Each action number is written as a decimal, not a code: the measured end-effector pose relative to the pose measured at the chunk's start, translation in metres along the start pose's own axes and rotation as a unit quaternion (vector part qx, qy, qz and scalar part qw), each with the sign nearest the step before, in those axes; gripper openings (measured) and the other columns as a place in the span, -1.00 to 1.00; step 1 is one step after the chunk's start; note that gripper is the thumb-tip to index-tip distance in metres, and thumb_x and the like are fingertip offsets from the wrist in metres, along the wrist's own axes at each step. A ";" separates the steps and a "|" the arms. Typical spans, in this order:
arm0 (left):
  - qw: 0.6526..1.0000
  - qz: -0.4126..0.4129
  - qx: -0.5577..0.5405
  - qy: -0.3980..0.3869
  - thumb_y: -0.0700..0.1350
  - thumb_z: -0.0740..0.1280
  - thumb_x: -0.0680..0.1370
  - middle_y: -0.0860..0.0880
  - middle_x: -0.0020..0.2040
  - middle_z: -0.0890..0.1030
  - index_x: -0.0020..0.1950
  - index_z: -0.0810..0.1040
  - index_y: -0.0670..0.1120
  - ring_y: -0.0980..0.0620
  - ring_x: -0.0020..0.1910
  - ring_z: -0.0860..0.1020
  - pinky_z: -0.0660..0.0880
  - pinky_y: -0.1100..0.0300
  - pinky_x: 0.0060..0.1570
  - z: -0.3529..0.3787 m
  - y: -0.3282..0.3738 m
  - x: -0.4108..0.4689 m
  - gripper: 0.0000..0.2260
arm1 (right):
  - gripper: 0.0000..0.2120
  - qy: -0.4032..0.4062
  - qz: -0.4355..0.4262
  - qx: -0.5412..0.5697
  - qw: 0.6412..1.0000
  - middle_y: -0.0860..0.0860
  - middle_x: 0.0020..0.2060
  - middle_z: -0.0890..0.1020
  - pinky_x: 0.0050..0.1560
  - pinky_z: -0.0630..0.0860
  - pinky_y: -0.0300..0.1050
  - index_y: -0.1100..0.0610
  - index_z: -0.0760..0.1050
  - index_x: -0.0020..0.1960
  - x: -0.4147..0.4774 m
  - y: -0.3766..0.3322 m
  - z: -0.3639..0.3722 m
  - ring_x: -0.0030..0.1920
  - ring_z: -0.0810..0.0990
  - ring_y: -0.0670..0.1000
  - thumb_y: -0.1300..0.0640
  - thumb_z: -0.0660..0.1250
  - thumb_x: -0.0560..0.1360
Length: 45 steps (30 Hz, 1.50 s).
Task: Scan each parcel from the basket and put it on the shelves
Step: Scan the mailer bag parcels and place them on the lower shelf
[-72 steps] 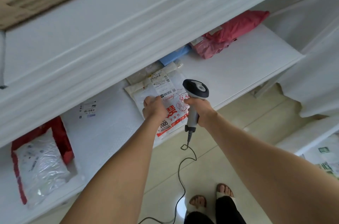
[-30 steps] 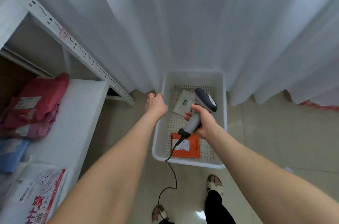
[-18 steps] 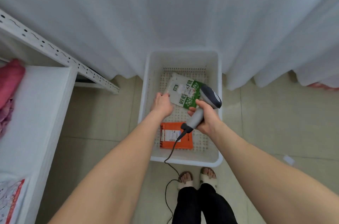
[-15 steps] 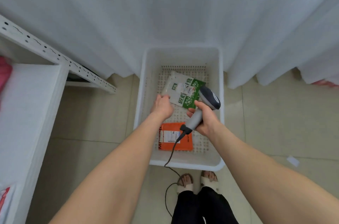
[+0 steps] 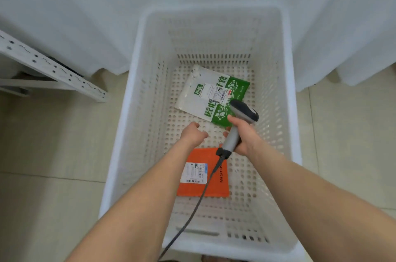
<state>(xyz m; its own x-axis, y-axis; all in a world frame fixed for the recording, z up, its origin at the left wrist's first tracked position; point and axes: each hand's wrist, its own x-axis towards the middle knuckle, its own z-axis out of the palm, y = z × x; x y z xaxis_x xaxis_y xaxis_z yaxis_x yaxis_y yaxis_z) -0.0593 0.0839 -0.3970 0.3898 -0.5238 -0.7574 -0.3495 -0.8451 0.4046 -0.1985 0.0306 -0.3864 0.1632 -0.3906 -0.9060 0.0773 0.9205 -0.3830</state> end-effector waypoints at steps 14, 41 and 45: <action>0.854 -0.108 -0.509 0.012 -0.20 0.33 0.55 -0.18 0.16 0.57 0.29 0.48 -0.19 -0.05 -0.05 0.55 0.52 0.08 -0.07 0.096 -0.008 0.135 -0.69 | -0.84 -0.040 -0.049 -0.005 0.998 0.08 -0.28 0.72 -0.46 0.57 -0.15 0.19 0.60 0.00 0.154 0.009 -0.017 -0.35 0.69 0.05 0.14 0.44 0.47; 0.927 0.049 -0.338 0.157 -0.33 0.27 0.57 -0.08 0.07 0.62 0.15 0.54 -0.06 -0.10 0.06 0.60 0.55 -0.06 0.12 -0.187 0.102 -0.218 -0.76 | -0.80 -0.048 -0.160 -0.028 0.986 0.02 -0.11 0.63 -0.16 0.51 -0.07 0.15 0.60 0.03 -0.264 -0.106 0.063 -0.05 0.56 0.06 0.19 0.49 0.42; 0.930 0.080 -0.324 0.157 -0.29 0.25 0.59 -0.07 0.05 0.61 0.17 0.53 -0.09 -0.06 0.00 0.60 0.55 0.03 0.07 -0.246 0.123 -0.305 -0.79 | -0.77 -0.053 -0.169 -0.050 0.983 0.13 0.09 0.67 0.20 0.53 0.13 0.15 0.62 0.02 -0.366 -0.132 0.078 0.15 0.59 0.18 0.23 0.51 0.38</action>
<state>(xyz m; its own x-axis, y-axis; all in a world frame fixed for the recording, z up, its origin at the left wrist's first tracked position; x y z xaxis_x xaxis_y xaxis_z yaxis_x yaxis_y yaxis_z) -0.0119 0.1136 0.0093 0.6424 -0.5671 -0.5155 0.1221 -0.5883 0.7994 -0.1913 0.0515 0.0099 0.2470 -0.6686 -0.7014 0.0490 0.7315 -0.6800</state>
